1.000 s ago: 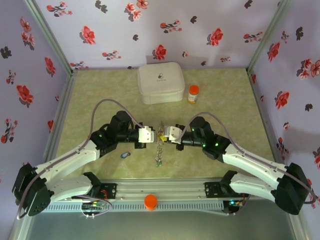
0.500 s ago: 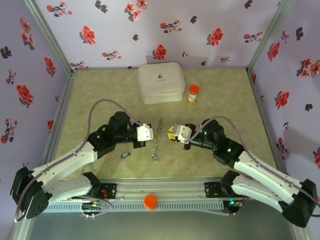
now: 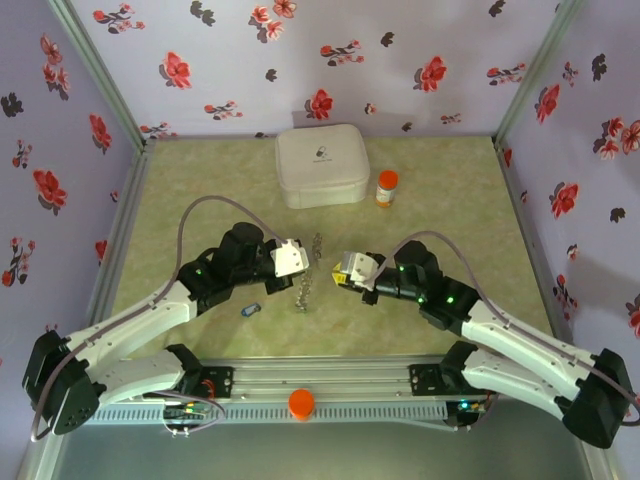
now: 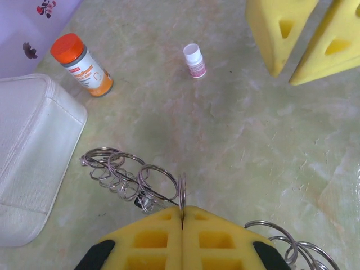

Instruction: Put the keys on the keyring

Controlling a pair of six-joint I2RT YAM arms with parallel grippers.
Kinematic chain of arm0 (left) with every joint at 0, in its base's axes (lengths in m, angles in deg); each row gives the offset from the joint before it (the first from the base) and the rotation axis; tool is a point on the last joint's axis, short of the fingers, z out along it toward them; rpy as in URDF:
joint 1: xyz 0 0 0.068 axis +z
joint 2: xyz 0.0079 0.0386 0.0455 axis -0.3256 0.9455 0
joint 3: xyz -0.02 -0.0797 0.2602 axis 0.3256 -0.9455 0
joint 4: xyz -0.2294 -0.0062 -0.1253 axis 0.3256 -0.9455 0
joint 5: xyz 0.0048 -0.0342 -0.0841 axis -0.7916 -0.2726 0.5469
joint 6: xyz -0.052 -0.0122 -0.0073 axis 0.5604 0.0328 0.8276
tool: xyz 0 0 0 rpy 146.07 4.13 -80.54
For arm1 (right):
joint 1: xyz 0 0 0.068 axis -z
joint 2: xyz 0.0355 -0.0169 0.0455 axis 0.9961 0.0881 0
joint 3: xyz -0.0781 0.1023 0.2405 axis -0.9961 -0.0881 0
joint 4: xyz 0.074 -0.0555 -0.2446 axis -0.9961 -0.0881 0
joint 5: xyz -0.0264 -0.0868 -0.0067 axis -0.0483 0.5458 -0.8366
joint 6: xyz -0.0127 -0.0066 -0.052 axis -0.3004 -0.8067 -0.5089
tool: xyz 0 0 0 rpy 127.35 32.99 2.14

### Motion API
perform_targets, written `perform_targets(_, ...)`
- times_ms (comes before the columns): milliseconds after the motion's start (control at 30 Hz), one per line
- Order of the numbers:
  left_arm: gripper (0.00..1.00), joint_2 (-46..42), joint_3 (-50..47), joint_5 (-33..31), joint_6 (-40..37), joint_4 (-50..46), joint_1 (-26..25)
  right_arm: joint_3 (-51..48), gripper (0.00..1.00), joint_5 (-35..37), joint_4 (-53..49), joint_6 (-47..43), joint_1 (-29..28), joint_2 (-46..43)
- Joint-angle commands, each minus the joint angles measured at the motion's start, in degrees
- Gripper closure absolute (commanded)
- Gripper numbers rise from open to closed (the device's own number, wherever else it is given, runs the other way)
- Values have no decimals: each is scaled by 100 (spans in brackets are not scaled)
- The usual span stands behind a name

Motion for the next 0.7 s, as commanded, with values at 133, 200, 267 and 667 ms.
perform_targets(133,100,-152,29,115,-232,482,-86,-65,87,62,315,140,-151,69)
perform_targets(200,100,-258,-137,126,-428,706,-120,-73,87,94,337,135,-155,74)
perform_targets(267,100,-308,-181,-57,-409,837,-129,-57,87,99,338,149,-167,91)
perform_targets(667,100,306,1005,-1362,804,-479,-131,-406,87,-450,2681,1556,-567,1027)
